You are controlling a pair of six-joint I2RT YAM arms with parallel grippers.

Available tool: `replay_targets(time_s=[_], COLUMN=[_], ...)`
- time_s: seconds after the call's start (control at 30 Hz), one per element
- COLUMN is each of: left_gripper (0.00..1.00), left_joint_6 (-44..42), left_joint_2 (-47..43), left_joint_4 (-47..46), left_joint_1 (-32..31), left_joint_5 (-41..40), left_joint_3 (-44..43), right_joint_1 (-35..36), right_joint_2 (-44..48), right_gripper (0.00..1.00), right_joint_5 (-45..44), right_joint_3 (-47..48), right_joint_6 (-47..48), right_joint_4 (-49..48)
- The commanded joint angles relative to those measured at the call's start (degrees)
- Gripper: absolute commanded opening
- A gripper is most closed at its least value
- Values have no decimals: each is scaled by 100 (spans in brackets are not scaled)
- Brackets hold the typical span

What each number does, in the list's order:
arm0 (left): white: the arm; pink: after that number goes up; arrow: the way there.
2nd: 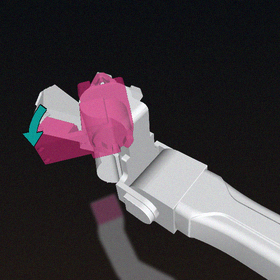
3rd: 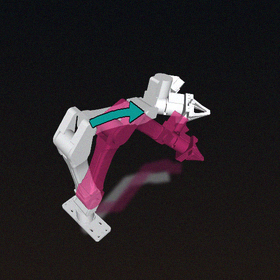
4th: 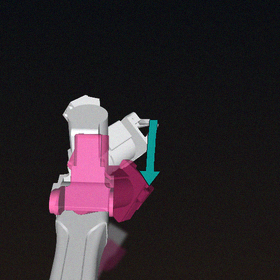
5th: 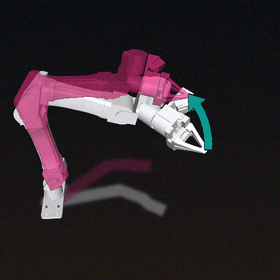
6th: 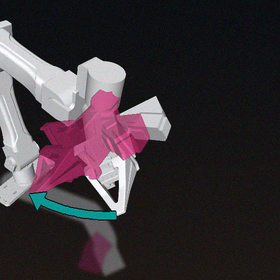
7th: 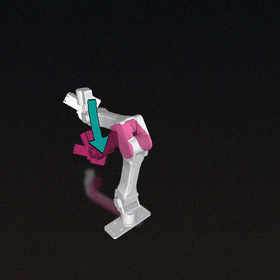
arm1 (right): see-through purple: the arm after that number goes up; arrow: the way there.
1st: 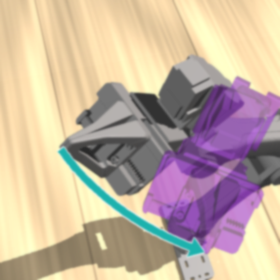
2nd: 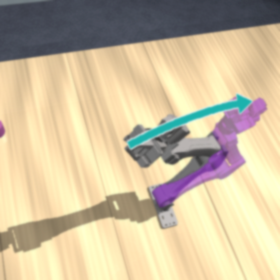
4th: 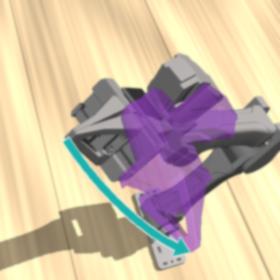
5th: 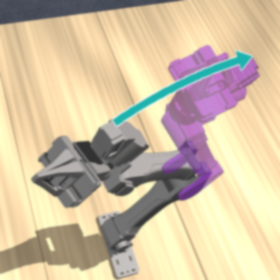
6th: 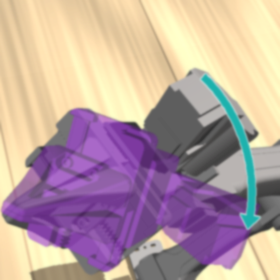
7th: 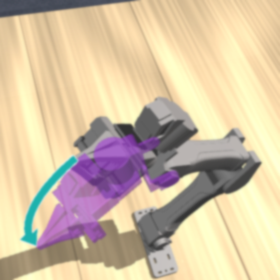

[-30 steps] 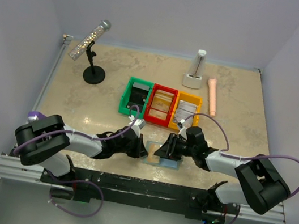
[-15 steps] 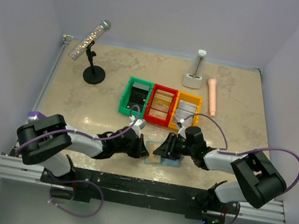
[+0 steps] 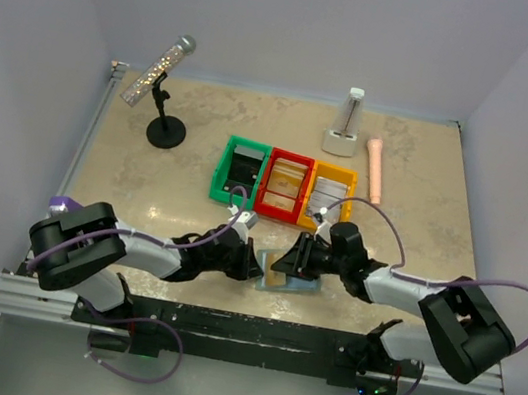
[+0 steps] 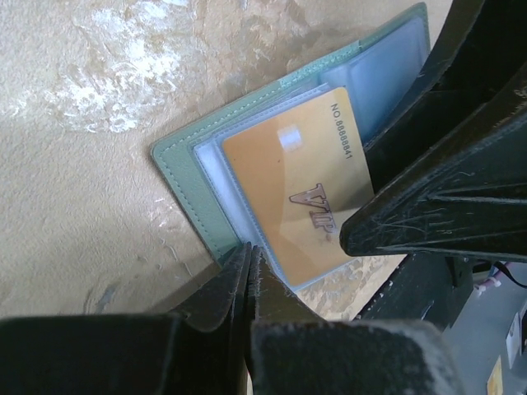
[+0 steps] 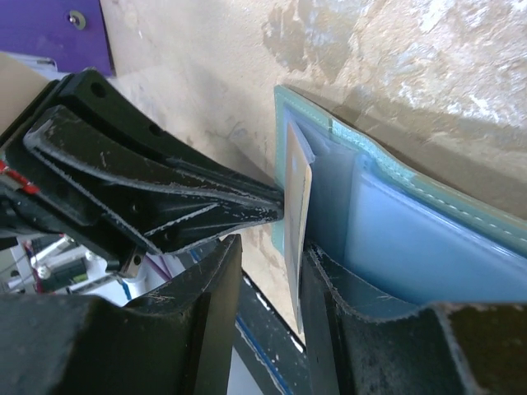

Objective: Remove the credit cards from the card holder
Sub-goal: Remove the credit card from the card holder.

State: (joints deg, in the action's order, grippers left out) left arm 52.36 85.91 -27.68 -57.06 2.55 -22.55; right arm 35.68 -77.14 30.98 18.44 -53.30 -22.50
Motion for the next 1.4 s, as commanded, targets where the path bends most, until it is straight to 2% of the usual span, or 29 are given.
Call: replay_targets(time_s=[0.0, 0.53, 1.37], left_gripper=[0, 0, 0], left_joint_6=[64, 90, 117], left_joint_2=[-48, 14, 84], left_joint_4=[351, 430, 378], left_joint_1=[-77, -77, -69], left_joint_5=[-79, -158, -193], left_joint_3=[198, 207, 295], right_joint_1=[27, 18, -140], right_joint_2=[384, 806, 1281], right_gripper=[38, 36, 28], right_joint_5=[-92, -277, -382], right_joint_3=[125, 64, -42], right_joint_6=[302, 469, 593], right_joint_4=[492, 993, 1389])
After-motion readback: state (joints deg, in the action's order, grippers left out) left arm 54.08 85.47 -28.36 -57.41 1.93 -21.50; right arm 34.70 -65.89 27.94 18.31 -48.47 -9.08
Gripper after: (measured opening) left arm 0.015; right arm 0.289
